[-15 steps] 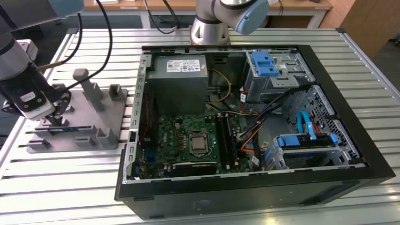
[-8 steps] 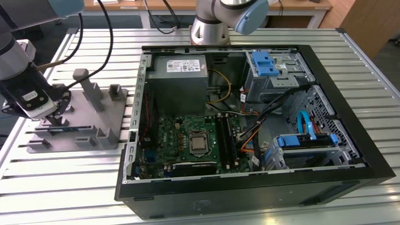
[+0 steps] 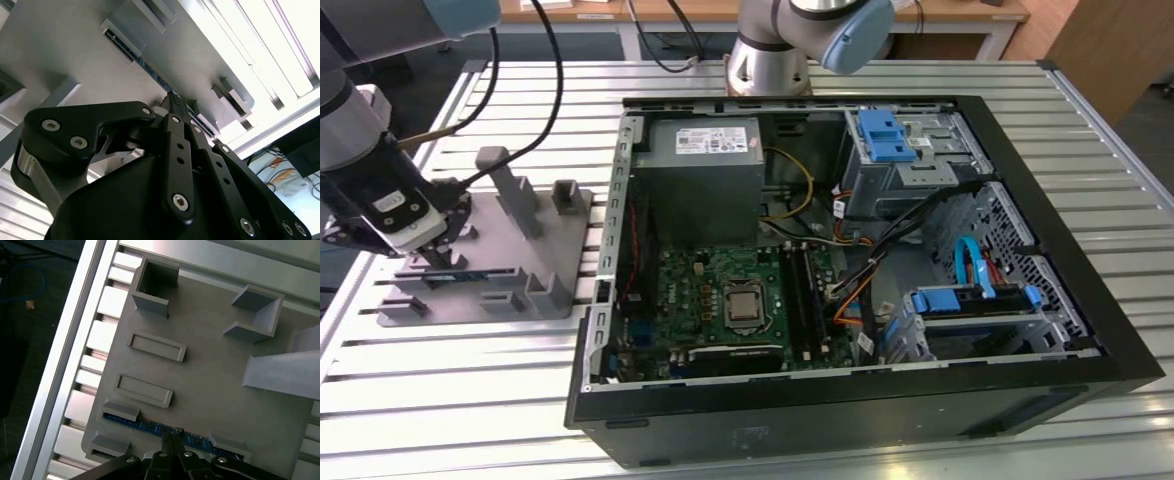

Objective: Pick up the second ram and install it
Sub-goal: 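Pick up the second ram and move it above second insertion slot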

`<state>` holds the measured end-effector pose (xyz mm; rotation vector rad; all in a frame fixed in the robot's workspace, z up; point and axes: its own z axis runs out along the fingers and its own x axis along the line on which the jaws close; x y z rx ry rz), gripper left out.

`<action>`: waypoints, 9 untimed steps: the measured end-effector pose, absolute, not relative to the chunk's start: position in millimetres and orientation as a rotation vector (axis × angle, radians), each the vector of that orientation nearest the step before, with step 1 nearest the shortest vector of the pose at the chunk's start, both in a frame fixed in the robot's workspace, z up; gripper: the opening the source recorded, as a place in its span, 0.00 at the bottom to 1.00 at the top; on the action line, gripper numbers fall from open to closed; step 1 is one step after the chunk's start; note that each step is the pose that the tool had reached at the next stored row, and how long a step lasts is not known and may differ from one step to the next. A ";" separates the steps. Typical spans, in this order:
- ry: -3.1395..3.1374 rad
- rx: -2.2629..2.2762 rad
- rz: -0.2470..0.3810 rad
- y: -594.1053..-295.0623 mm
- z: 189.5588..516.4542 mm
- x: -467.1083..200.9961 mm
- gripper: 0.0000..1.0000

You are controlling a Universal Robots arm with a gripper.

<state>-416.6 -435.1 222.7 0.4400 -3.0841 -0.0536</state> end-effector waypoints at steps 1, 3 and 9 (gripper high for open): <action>-3.082 0.456 -0.053 -435.2 222.7 -416.6 0.10; -3.077 0.486 -0.053 -435.2 222.8 -416.6 0.10; -3.064 0.555 -0.052 -435.2 222.8 -416.6 0.10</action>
